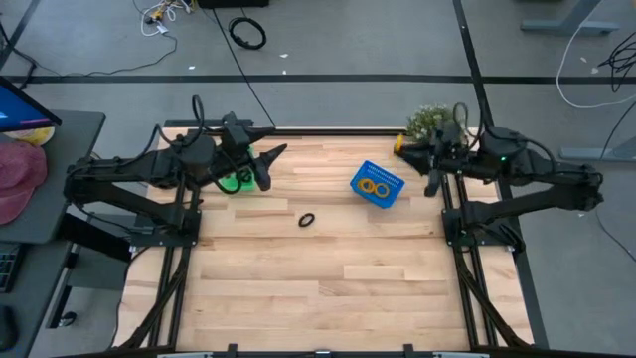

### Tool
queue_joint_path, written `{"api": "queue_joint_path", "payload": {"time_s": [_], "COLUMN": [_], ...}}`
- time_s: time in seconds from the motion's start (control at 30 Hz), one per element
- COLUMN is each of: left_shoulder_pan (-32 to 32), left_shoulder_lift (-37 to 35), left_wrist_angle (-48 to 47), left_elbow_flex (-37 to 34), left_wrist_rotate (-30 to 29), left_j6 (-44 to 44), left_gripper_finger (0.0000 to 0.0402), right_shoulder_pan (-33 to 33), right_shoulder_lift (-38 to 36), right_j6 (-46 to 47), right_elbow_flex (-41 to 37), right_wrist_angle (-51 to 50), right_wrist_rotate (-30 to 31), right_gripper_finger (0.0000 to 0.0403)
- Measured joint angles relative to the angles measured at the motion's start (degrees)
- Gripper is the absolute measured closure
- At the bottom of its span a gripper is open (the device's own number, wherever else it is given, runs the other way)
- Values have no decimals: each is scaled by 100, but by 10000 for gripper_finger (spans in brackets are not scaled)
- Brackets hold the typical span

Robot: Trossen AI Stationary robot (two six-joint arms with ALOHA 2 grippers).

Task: Sort spring keychains
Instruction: Put the yellow spring keychain into the blue bin

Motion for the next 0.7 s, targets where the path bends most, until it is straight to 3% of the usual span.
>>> {"api": "queue_joint_path", "payload": {"time_s": [0.17, 0.37, 0.7], "left_shoulder_pan": [0, -5, -7], "left_shoulder_lift": [8, 10, 10], "left_wrist_angle": [-13, -15, -15], "left_elbow_flex": [0, 0, 0], "left_wrist_rotate": [-17, -15, 3], "left_j6": [-4, -84, -127], "left_gripper_finger": [165, 165, 165], "right_shoulder_pan": [-209, -975, -2023], "right_shoulder_lift": [-170, -673, -887], "right_j6": [-508, -801, -1040], "right_elbow_flex": [0, 0, 0], "right_wrist_angle": [-380, -675, -1051], "right_wrist_rotate": [194, 225, -395], "right_gripper_finger": [361, 361, 360]}}
